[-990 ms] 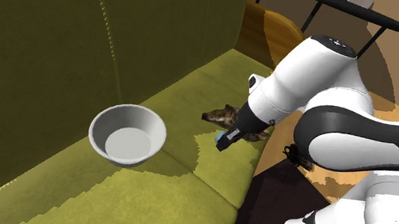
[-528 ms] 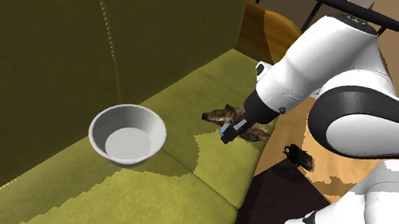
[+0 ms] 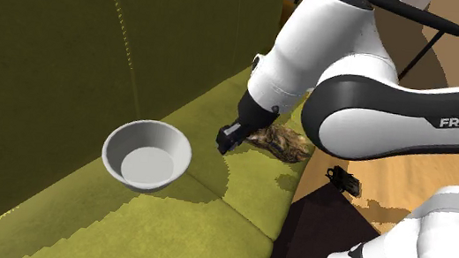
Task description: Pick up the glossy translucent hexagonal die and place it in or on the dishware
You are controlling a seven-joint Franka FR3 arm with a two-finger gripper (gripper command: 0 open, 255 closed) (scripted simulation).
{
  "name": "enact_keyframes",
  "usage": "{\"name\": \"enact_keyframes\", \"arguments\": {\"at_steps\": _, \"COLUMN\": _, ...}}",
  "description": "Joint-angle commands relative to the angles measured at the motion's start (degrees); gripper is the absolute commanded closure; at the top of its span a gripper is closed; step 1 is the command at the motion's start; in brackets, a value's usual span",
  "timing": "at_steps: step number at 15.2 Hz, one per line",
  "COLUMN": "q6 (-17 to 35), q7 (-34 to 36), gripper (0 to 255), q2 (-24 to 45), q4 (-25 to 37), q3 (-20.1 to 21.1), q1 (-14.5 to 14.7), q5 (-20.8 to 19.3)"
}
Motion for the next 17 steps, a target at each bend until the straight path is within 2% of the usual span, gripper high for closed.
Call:
{"name": "enact_keyframes", "arguments": {"at_steps": 1, "q6": 0.7, "q7": 2.8, "gripper": 255, "q2": 5.3, "q4": 4.4, "q3": 2.2, "q1": -1.4, "q5": -2.3}}
{"name": "enact_keyframes", "arguments": {"at_steps": 7, "q6": -0.6, "q7": 12.4, "gripper": 255, "q2": 20.0, "q4": 18.6, "q3": 7.2, "q1": -3.6, "q5": -12.3}}
{"name": "enact_keyframes", "arguments": {"at_steps": 10, "q6": -2.7, "q7": 17.2, "gripper": 255, "q2": 27.7, "q4": 26.7, "q3": 8.2, "q1": -2.7, "q5": -18.2}}
{"name": "enact_keyframes", "arguments": {"at_steps": 13, "q6": -5.3, "q7": 20.7, "gripper": 255, "q2": 34.5, "q4": 34.4, "q3": 8.0, "q1": -0.5, "q5": -22.8}}
{"name": "enact_keyframes", "arguments": {"at_steps": 17, "q6": -2.7, "q7": 21.8, "gripper": 255, "q2": 35.9, "q4": 32.9, "q3": 7.5, "q1": -0.1, "q5": -24.3}}
